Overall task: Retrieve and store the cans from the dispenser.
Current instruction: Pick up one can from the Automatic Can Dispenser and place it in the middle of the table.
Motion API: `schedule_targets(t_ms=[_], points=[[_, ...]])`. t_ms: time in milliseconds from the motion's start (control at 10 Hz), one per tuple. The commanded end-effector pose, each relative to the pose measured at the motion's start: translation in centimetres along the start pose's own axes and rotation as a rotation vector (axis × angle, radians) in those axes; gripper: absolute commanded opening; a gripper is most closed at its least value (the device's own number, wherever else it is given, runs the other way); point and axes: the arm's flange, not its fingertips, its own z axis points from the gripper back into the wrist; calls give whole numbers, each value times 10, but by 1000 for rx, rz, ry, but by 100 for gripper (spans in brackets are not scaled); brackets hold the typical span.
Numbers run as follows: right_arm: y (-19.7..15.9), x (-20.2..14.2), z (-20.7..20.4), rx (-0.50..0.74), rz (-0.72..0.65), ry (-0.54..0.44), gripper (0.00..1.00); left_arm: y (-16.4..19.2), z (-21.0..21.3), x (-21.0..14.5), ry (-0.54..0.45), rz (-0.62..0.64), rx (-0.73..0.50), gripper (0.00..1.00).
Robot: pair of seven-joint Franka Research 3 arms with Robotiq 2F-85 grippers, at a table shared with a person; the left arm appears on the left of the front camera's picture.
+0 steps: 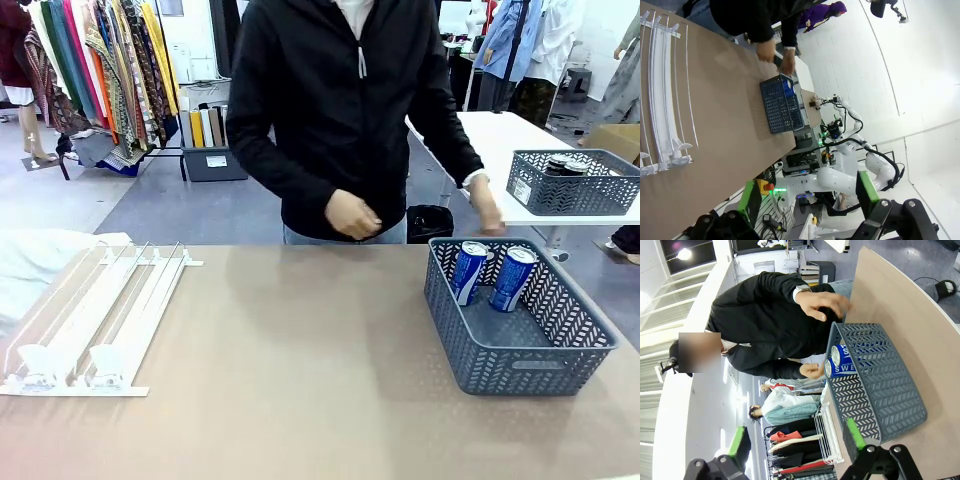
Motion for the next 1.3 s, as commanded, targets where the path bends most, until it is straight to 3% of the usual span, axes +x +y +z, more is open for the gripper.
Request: schedule_targets(t_ms=[0,1200], points=[[4,-2,1,2,-2,5,100,-1,-1,1,-10,-6,-19,100],[4,-2,1,2,-2,5,100,-1,-1,1,-10,-6,-19,100]])
